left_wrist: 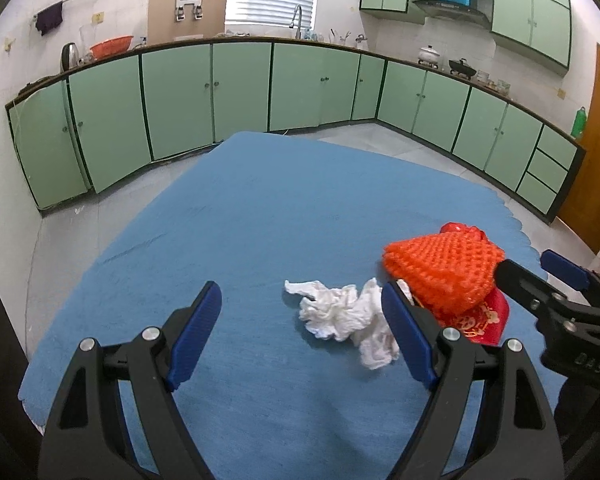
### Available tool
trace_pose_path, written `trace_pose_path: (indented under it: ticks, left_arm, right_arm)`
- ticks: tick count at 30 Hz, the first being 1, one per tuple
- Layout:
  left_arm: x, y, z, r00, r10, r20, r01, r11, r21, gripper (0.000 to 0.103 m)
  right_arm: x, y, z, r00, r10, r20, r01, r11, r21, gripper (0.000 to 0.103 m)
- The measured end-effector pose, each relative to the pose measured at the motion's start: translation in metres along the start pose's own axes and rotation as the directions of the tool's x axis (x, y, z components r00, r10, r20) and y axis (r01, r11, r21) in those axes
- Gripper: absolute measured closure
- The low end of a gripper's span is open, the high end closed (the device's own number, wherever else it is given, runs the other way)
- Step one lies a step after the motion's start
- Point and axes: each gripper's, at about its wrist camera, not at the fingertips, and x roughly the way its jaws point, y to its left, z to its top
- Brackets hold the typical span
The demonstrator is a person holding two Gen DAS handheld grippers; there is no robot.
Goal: Collect trash
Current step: 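Grasp the white tissue with the left tool while the right tool grasps the orange net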
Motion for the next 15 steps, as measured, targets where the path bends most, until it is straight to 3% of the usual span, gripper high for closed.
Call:
trace_pose_path:
  ticks: [3,6,11,15]
  left_arm:
    - [0.003,0.004,0.0,1.0,0.001,-0.004,-0.001,1.0,-0.008,0.023]
    - [0.007,0.007,0.0,1.0,0.002,-0.011,-0.002,1.0,-0.014,0.023]
    - [0.012,0.009,-0.001,1.0,0.002,-0.019,-0.002,1.0,-0.022,0.023]
    - [0.017,0.007,-0.001,0.999,-0.015,-0.033,0.014,1.0,-0.024,0.023]
  right_arm:
    - [0.007,0.004,0.001,1.0,0.01,-0.01,-0.01,1.0,-0.008,0.012]
    - [0.014,0.008,0.001,0.999,0.029,-0.035,-0.029,0.999,-0.015,0.023]
    - [0.019,0.011,-0.004,0.996,0.06,-0.072,-0.063,0.997,-0.036,0.056]
    - [0.017,0.007,-0.008,0.995,0.064,-0.078,-0.066,0.997,-0.034,0.075]
